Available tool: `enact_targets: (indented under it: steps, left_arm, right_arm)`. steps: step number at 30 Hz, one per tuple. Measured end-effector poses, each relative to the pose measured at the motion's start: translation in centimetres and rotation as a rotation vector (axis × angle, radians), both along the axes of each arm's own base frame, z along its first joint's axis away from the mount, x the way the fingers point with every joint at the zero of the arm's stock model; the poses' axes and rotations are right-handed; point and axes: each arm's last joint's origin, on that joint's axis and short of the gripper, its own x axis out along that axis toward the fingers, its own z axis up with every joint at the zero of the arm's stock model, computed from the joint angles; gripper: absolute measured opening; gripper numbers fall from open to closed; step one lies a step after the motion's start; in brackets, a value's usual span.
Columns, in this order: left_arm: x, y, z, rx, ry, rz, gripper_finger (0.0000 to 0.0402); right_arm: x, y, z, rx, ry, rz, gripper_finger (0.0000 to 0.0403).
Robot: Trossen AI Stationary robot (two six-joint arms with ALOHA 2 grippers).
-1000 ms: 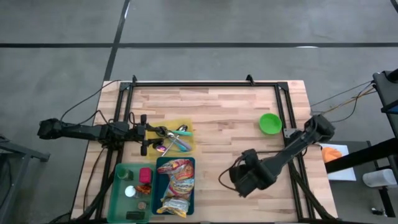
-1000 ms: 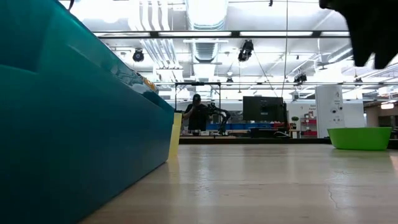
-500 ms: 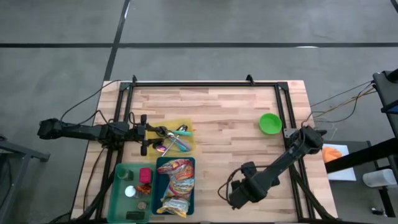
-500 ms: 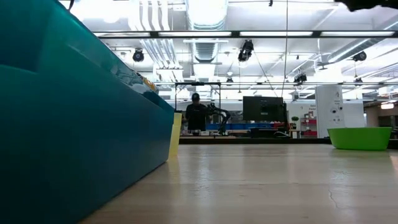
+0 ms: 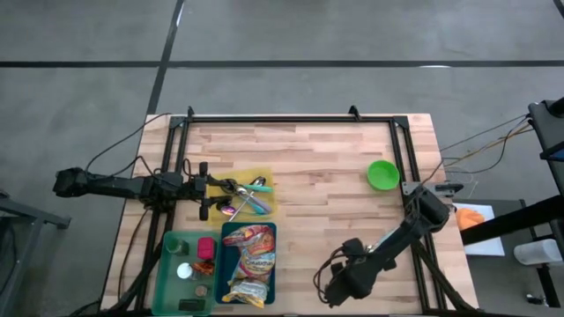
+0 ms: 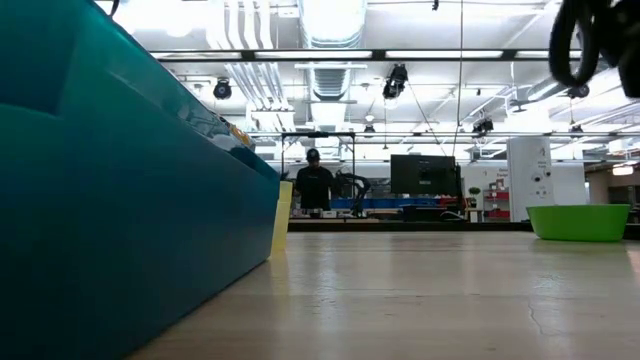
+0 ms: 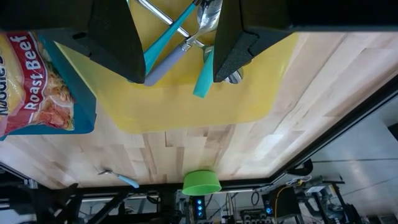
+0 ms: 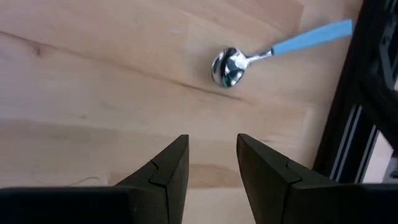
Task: Pick & Place Food Item
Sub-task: Put the light blue spoon into the yellow bin
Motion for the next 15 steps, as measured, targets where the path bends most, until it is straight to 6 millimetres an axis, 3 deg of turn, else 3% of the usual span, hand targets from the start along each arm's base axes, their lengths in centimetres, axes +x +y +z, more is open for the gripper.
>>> enact_targets:
  steps: [6,15]
  left_arm:
    - [0.0,0.0,0.0,0.0,0.0,0.0,0.0189]
    - [0.0,0.0,0.0,0.0,0.0,0.0,0.0189]
  right_arm:
    - [0.0,0.1,-1.9,-0.025,0.066,0.066,0.0134]
    - [-0.4,-0.3,-2.9,-0.057,0.085,0.077,0.0134]
